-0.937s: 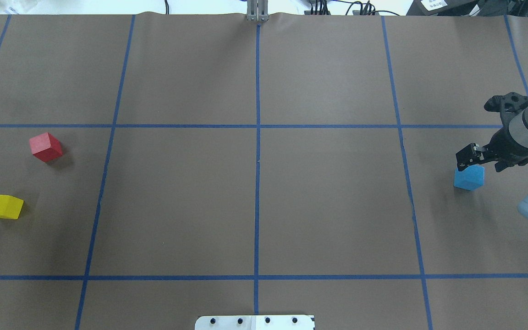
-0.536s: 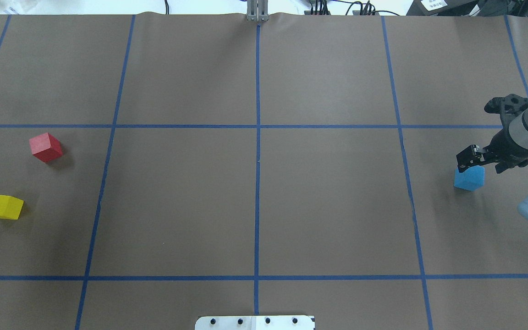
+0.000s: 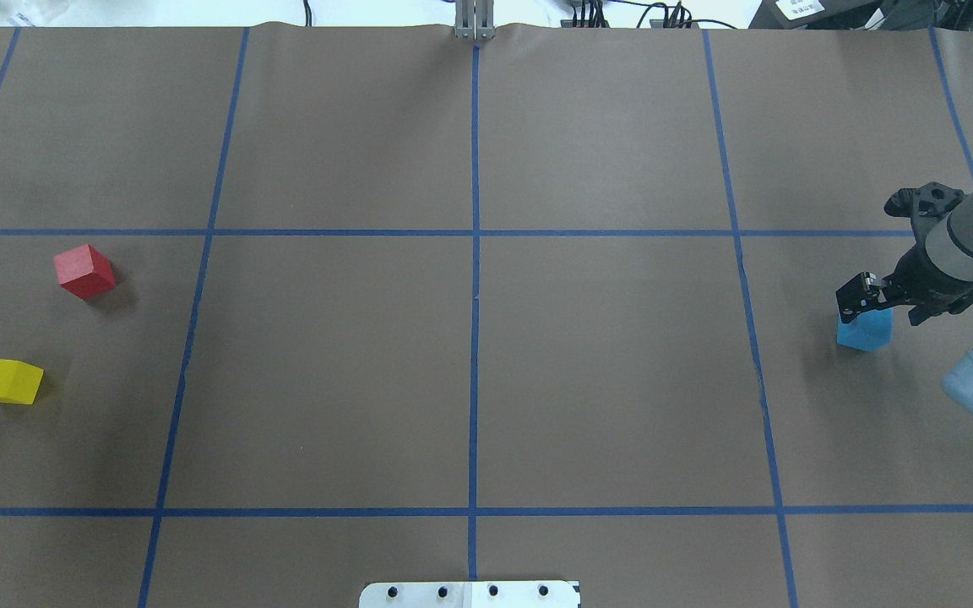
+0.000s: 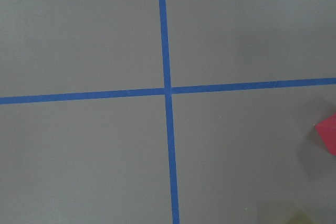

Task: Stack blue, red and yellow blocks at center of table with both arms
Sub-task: 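Lower the right gripper over the blue cube and close on it, then lift the blue cube with the right gripper and carry it to table center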

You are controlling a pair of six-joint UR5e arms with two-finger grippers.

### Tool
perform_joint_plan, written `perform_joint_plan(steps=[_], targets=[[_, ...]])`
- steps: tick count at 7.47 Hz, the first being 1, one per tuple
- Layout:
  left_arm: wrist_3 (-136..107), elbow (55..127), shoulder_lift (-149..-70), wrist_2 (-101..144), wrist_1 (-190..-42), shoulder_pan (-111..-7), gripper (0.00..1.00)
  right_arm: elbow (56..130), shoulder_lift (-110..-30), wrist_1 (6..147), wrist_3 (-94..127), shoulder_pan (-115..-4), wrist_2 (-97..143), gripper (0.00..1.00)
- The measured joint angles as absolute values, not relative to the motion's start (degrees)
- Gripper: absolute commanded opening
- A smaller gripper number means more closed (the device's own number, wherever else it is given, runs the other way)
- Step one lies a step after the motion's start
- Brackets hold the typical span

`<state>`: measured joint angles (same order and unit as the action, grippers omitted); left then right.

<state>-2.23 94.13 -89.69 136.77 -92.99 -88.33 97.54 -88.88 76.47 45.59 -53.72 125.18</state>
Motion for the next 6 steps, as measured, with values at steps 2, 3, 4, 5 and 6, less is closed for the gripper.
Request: perform_joint_plan(steps=[2,3,4,5,6], targets=[[-2.2,94.1,-89.7,136.8,-93.0,-88.3,1.00,97.1,-88.9,76.5,45.6,-53.3,125.2,0.92],[-2.2,94.1,-89.7,136.8,-93.0,-88.3,1.00,97.0,-88.9,76.5,45.6,-53.2,125.2,0.92],[-2.2,94.1,-89.7,136.8,-93.0,-88.3,1.00,96.9,-88.9,76.5,45.6,-53.0,125.2,0.92],[-2.2,94.1,-89.7,136.8,-93.0,-88.3,1.00,96.9,-88.9,76.5,45.6,-52.8,125.2,0.90],[-2.1,94.1,-89.7,136.8,-93.1,-88.3,1.00,96.9,-88.9,76.5,45.6,-52.6,125.2,0.70]])
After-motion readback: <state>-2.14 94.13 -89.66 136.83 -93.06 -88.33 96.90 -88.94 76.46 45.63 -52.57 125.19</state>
